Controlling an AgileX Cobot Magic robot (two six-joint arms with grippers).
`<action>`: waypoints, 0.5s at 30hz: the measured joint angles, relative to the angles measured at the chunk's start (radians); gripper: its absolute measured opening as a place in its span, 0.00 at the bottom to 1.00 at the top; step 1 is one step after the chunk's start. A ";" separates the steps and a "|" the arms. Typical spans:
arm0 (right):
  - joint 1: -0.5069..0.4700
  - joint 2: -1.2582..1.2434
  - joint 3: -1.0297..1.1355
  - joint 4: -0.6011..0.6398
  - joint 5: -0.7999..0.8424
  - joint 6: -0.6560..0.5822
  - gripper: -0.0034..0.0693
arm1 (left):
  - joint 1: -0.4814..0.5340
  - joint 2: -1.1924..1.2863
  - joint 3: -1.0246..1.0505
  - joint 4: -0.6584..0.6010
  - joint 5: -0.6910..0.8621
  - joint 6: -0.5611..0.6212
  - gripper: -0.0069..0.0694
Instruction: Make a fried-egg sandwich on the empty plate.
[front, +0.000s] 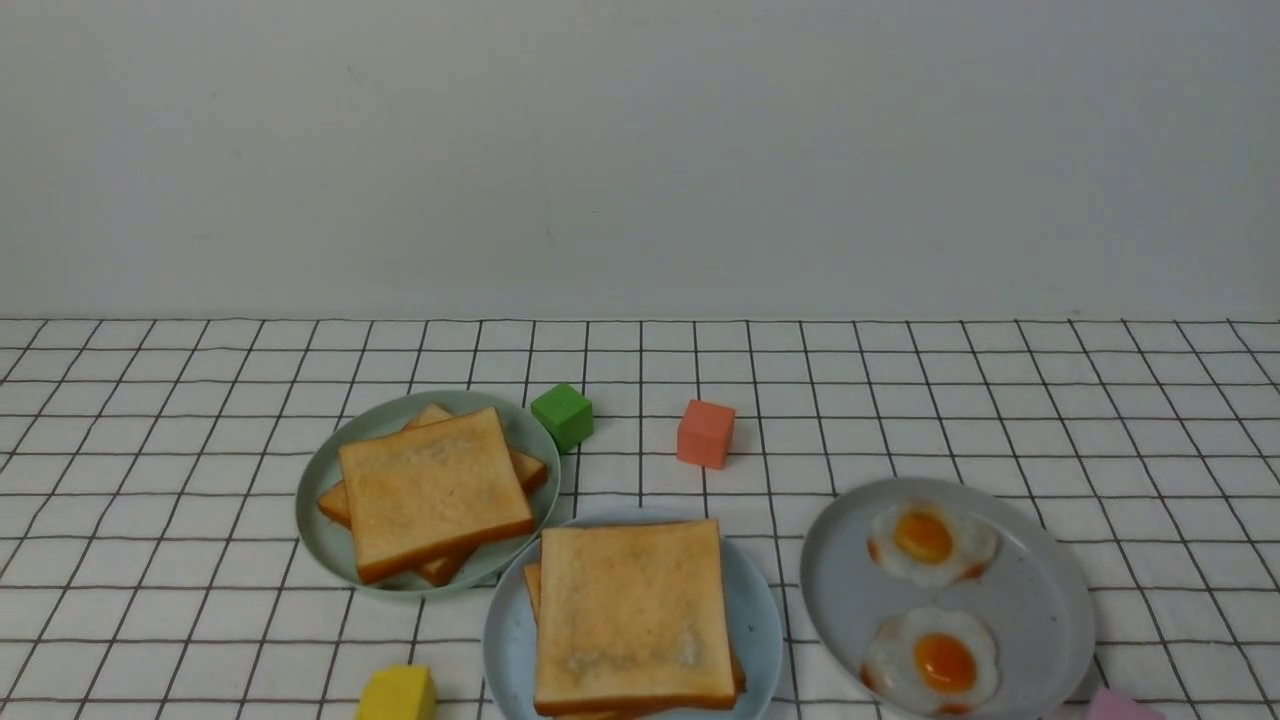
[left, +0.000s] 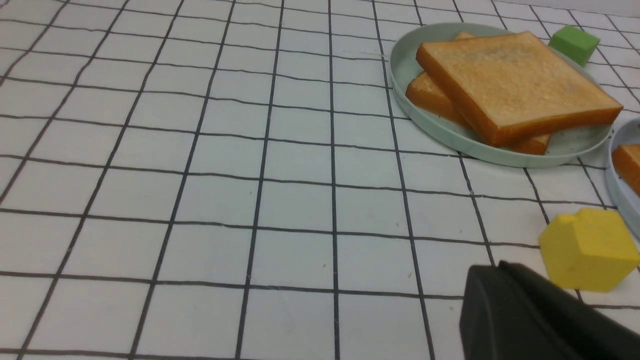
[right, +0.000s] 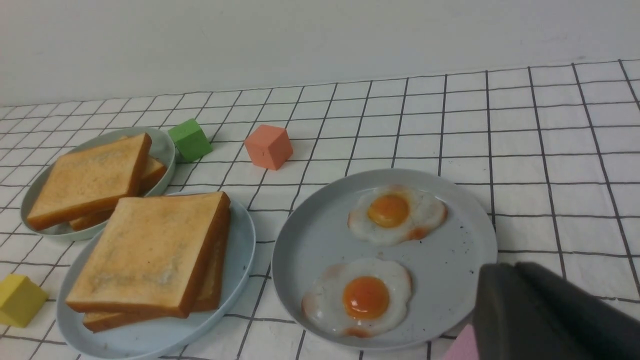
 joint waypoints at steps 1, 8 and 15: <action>0.000 0.000 0.000 0.000 0.000 0.000 0.11 | 0.000 0.000 0.000 0.000 0.000 0.000 0.10; -0.002 0.000 0.001 -0.027 -0.007 0.000 0.12 | 0.000 0.000 0.000 0.000 0.000 0.000 0.11; -0.118 -0.066 0.003 -0.154 -0.018 0.000 0.13 | 0.000 0.000 0.000 0.000 -0.001 0.000 0.12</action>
